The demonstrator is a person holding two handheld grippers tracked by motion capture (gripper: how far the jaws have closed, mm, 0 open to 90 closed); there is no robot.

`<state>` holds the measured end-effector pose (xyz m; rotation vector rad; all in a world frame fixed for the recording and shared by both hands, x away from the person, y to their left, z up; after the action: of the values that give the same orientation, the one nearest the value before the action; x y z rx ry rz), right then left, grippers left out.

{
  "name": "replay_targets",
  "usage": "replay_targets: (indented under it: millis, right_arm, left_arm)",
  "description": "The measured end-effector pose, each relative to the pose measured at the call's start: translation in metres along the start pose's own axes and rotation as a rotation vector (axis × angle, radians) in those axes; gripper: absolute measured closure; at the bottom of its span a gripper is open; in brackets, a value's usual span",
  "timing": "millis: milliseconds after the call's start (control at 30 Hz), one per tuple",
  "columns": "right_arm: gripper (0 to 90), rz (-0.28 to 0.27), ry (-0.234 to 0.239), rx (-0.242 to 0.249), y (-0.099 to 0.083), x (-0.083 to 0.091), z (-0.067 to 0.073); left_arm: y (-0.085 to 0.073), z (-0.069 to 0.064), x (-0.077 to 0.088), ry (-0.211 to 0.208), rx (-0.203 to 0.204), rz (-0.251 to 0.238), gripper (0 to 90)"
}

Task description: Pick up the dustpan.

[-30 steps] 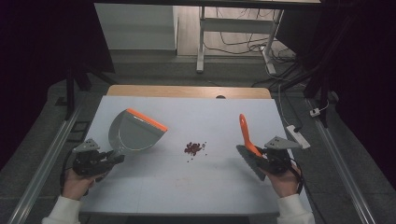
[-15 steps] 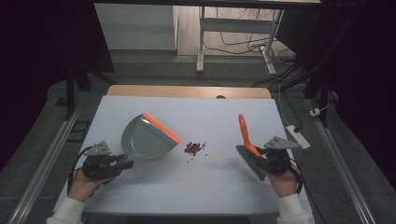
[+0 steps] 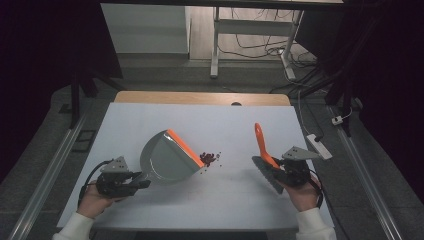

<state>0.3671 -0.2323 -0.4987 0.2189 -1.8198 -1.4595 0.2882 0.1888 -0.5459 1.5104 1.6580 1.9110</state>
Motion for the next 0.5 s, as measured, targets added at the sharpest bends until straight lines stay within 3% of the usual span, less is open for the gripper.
replay_targets:
  millis: [500]
  right_arm:
    - [69.9,-0.015,0.004,-0.005,0.0019,-0.0008,0.0004]
  left_arm:
    - [-0.0054,-0.0030,0.0006,-0.024,-0.031,0.035,62.0]
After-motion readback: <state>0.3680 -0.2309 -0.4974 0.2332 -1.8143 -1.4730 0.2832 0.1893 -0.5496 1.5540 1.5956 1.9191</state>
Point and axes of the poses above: each handheld gripper's, and its own axes: x roughly backward along the jaws, y roughly out of its top, z roughly to its left, the point moved 8 cm from there along -x, roughly forward along the jaws, and after that the axes turned 9 degrees about -z, right-handed, at the moved point
